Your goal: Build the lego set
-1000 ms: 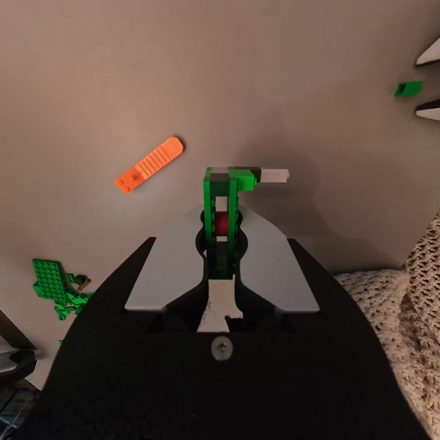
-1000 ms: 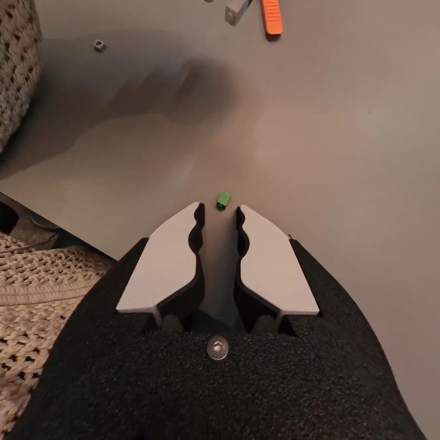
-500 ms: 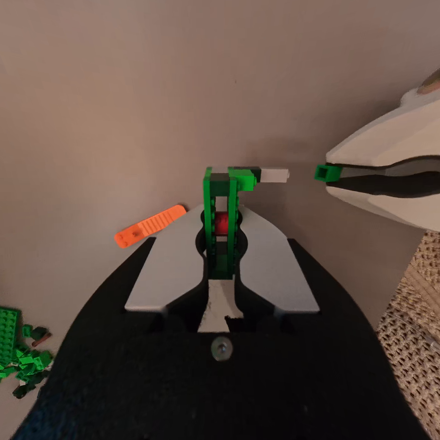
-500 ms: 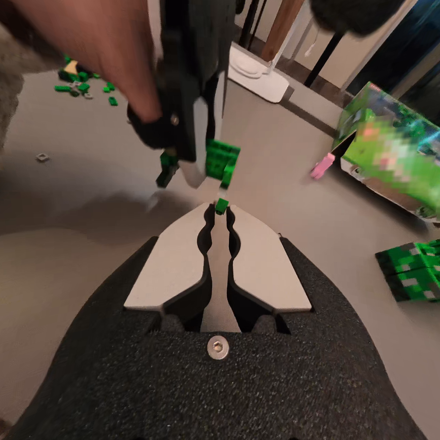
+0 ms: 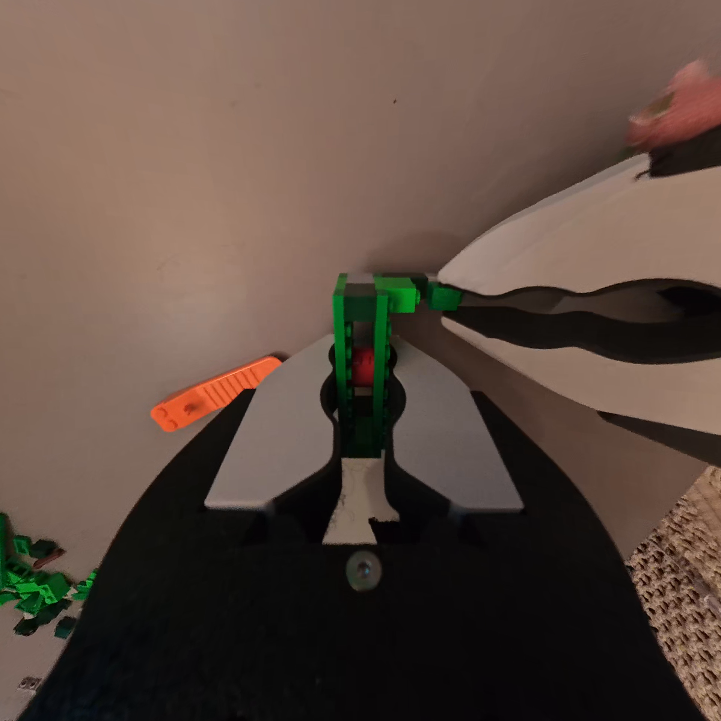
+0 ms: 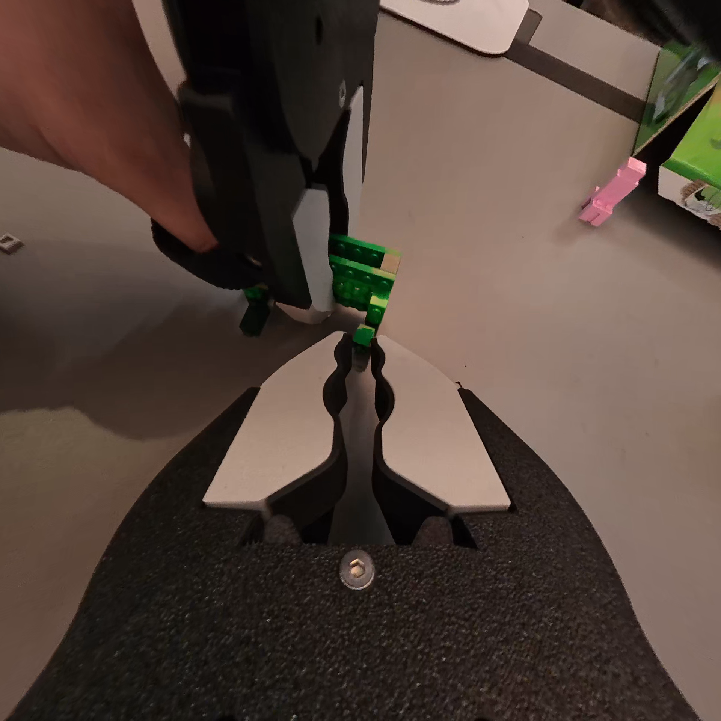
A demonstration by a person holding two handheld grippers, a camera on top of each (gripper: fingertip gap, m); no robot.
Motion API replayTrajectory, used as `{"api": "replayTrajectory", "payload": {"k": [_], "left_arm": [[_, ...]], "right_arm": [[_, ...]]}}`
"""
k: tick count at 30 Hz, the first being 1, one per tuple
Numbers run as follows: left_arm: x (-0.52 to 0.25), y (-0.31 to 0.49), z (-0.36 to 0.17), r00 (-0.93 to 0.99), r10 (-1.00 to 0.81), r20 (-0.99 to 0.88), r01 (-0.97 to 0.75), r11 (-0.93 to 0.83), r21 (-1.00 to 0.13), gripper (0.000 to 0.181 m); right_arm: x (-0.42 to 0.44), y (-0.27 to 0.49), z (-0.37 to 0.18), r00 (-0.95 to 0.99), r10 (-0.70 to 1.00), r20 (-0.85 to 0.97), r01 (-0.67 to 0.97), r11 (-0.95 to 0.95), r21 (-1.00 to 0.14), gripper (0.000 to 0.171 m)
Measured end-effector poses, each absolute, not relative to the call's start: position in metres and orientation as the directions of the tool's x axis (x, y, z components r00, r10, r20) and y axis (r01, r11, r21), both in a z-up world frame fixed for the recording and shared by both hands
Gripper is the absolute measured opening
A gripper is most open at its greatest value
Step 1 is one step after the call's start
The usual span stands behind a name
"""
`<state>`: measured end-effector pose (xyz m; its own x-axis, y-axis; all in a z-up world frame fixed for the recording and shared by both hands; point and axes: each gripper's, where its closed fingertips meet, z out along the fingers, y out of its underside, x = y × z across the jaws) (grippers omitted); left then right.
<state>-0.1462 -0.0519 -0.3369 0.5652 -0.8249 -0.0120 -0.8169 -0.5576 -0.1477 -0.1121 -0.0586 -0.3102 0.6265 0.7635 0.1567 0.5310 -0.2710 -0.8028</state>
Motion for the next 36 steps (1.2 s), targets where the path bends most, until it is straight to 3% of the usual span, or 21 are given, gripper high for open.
{"api": "replayTrajectory", "payload": {"k": [9,21,26,31,36], "left_arm": [[-0.147,-0.053,-0.337,0.559,-0.829,-0.011,-0.822,-0.552,-0.140,0.019],[-0.146,-0.055,-0.337,0.531,-0.847,-0.002,-0.840,-0.526,-0.135,0.019],[-0.147,-0.065,-0.336,0.457,-0.886,0.074,-0.876,-0.463,-0.133,0.019],[-0.148,-0.076,-0.334,0.360,-0.928,0.096,-0.922,-0.370,-0.115,0.020],[-0.141,-0.100,-0.318,0.193,-0.976,0.101,-0.970,-0.205,-0.131,0.019]], "right_arm": [[-0.114,-0.055,-0.312,0.627,0.752,0.202,0.570,-0.266,-0.778,0.009],[-0.110,-0.062,-0.315,0.615,0.767,0.182,0.576,-0.280,-0.768,0.028],[-0.101,-0.079,-0.304,0.485,0.837,0.253,0.584,-0.095,-0.806,0.042],[-0.105,-0.103,-0.286,0.281,0.952,0.122,0.410,-0.005,-0.912,0.061],[-0.105,-0.110,-0.271,0.164,0.986,-0.041,0.287,-0.087,-0.954,0.071]]}}
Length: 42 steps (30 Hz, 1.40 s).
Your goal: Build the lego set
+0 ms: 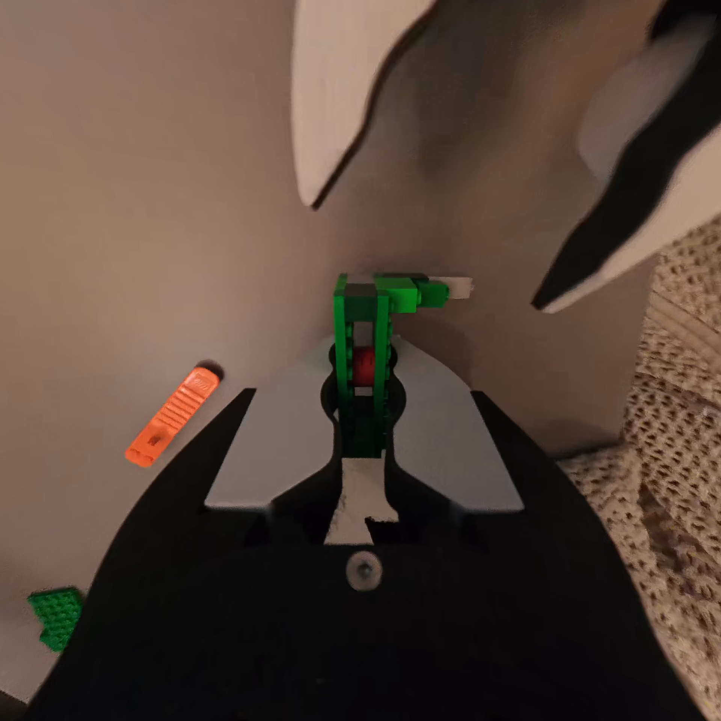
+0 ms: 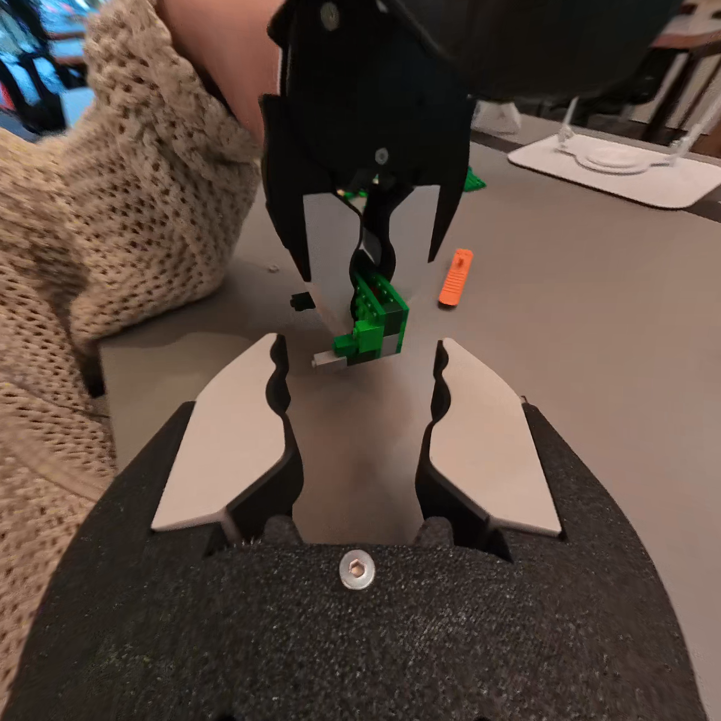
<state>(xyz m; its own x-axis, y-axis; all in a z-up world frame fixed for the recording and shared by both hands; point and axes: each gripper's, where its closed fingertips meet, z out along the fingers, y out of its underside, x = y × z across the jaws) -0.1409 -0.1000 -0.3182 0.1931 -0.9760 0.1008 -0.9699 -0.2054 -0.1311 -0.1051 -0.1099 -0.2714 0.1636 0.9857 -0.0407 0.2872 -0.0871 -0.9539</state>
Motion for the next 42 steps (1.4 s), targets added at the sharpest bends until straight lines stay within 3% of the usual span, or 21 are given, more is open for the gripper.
{"api": "replayTrajectory", "payload": {"k": [11,42], "left_arm": [[-0.134,-0.129,-0.289,0.066,-0.996,0.062,-0.983,-0.076,-0.168,0.019],[-0.129,-0.144,-0.282,-0.037,-0.997,0.066,-0.981,0.023,-0.195,0.020]], "right_arm": [[-0.117,-0.142,-0.255,0.010,0.999,-0.034,0.252,-0.036,-0.967,0.058],[-0.115,-0.157,-0.245,-0.087,0.995,-0.043,0.270,-0.018,-0.963,0.039]]}}
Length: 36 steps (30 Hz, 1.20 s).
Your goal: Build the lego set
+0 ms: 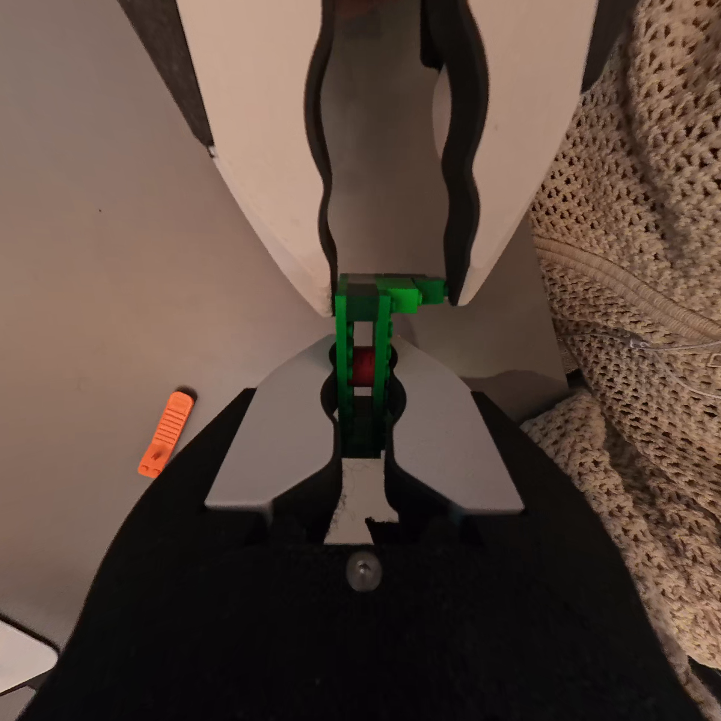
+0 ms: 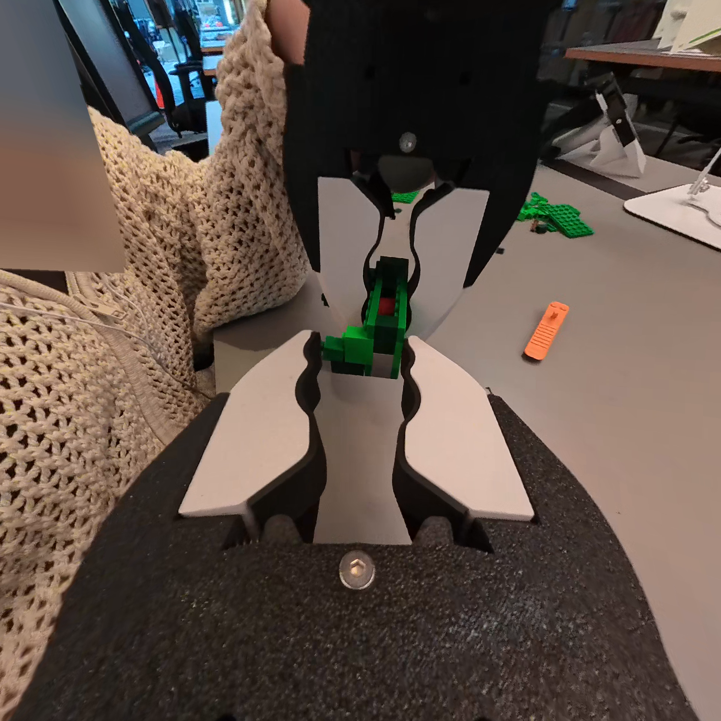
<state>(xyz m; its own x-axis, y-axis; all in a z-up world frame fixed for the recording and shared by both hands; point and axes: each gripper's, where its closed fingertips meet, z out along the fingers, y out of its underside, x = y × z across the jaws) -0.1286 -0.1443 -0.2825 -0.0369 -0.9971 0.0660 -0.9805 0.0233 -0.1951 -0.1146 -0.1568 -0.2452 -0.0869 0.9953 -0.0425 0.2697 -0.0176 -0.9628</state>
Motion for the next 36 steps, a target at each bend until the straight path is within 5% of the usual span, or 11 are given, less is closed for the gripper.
{"api": "replayTrajectory", "payload": {"k": [16,22,36], "left_arm": [[-0.1291,-0.1461,-0.2864,-0.047,-0.995,0.083,-0.983,0.032,-0.182,0.020],[-0.1286,-0.1459,-0.2851,-0.039,-0.995,0.097,-0.980,0.019,-0.198,0.020],[-0.1261,-0.1447,-0.2841,-0.058,-0.996,0.069,-0.979,0.044,-0.198,0.020]], "right_arm": [[-0.1152,-0.1574,-0.2503,-0.034,0.998,-0.045,0.284,-0.033,-0.958,0.039],[-0.1154,-0.1603,-0.2507,-0.046,0.999,0.015,0.299,0.028,-0.954,0.051],[-0.1128,-0.1568,-0.2498,-0.034,0.999,-0.012,0.312,-0.001,-0.950,0.040]]}}
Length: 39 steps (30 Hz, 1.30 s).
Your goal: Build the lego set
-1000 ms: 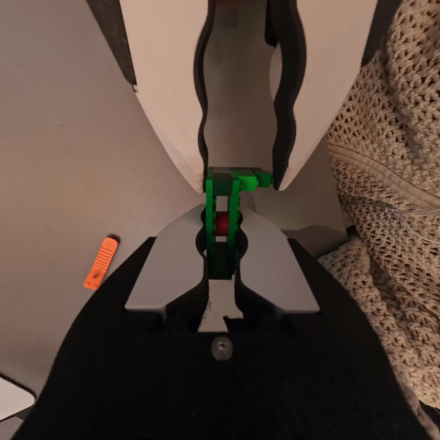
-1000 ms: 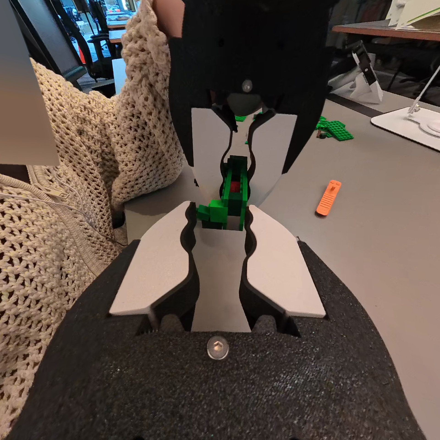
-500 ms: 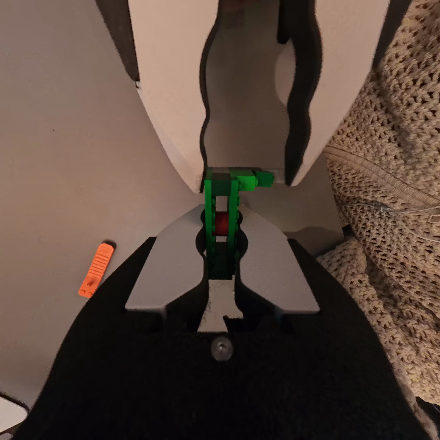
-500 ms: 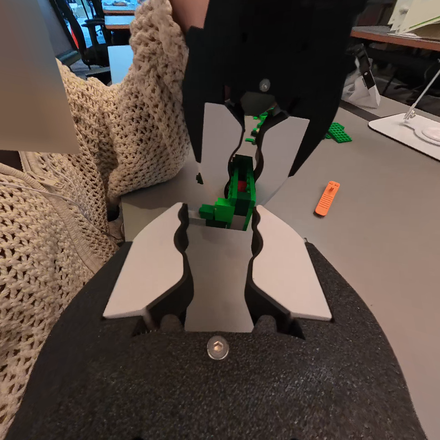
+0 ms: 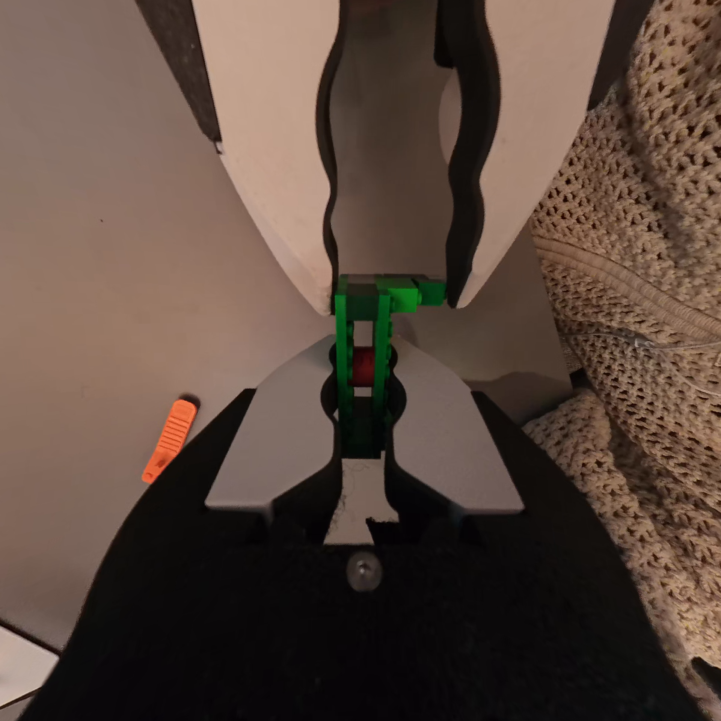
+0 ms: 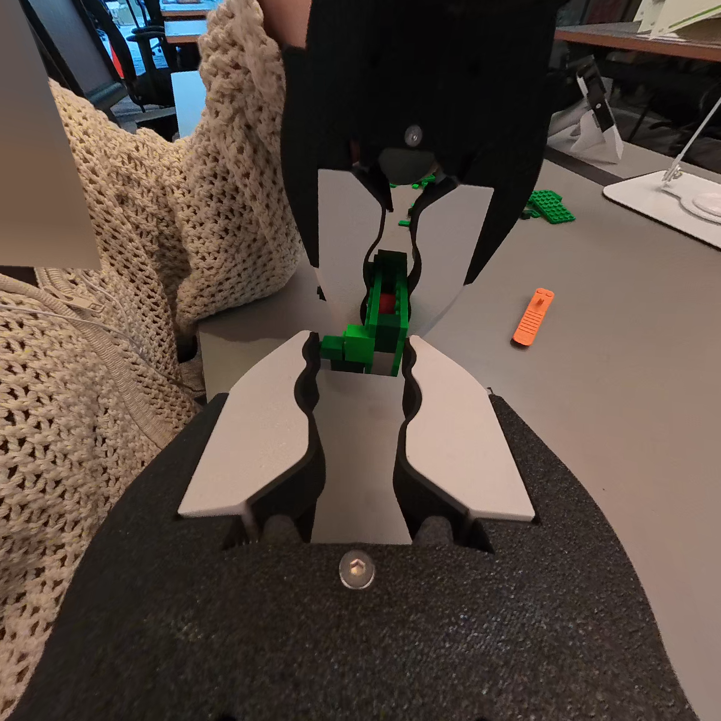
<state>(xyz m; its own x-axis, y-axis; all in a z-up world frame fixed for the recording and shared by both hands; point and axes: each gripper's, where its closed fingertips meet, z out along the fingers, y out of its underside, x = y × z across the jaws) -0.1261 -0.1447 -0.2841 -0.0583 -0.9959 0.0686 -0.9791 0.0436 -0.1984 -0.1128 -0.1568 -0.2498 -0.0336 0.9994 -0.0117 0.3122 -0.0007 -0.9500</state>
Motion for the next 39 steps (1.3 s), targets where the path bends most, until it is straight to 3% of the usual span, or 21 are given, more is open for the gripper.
{"api": "replayTrajectory", "payload": {"k": [18,39], "left_arm": [[-0.1269,-0.1402,-0.2886,-0.021,-0.997,0.080,-0.982,0.006,-0.188,0.020],[-0.1272,-0.1408,-0.2872,-0.056,-0.996,0.063,-0.980,0.042,-0.194,0.020]], "right_arm": [[-0.1142,-0.1504,-0.2569,0.055,0.998,0.006,0.353,-0.014,-0.935,0.041],[-0.1134,-0.1531,-0.2543,0.003,1.000,-0.019,0.333,-0.018,-0.943,0.038]]}}
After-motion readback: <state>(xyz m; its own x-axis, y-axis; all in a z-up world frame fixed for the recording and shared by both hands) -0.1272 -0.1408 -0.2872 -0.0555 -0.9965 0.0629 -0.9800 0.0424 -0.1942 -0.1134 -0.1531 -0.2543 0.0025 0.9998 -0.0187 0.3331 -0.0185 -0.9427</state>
